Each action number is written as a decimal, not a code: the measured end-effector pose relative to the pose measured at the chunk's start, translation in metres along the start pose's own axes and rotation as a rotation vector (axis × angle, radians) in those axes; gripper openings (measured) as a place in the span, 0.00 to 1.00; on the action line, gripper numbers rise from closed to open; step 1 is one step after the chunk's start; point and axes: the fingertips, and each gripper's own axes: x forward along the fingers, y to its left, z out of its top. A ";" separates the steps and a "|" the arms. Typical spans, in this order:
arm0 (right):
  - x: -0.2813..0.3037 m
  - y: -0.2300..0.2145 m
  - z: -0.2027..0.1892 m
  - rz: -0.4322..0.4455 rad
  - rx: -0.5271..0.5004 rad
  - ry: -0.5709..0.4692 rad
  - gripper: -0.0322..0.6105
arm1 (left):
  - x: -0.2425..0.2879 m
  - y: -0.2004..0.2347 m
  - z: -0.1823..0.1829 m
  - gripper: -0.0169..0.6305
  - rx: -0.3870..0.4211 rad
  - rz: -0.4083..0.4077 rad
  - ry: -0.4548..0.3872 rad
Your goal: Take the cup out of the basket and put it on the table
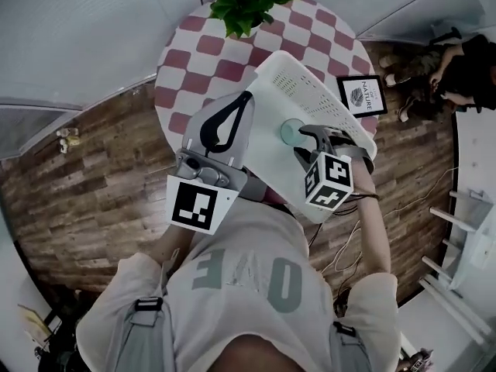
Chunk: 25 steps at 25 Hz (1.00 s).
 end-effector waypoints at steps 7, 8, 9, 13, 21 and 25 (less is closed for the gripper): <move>0.063 0.039 -0.016 0.240 -0.119 0.119 0.36 | -0.023 0.022 -0.008 0.03 -0.024 0.126 -0.001; 0.070 0.041 -0.022 0.259 -0.140 0.140 0.37 | -0.027 0.024 -0.010 0.03 -0.025 0.147 0.001; 0.076 0.041 -0.027 0.270 -0.162 0.163 0.37 | -0.030 0.025 -0.010 0.03 -0.026 0.167 0.001; 0.093 0.045 -0.042 0.286 -0.196 0.229 0.37 | -0.041 0.032 -0.014 0.03 -0.032 0.209 0.005; 0.104 0.046 -0.042 0.281 -0.319 0.306 0.36 | -0.058 0.051 -0.025 0.03 -0.036 0.248 0.039; 0.106 0.045 -0.046 0.260 -0.411 0.345 0.21 | -0.064 0.058 -0.025 0.03 -0.049 0.268 0.039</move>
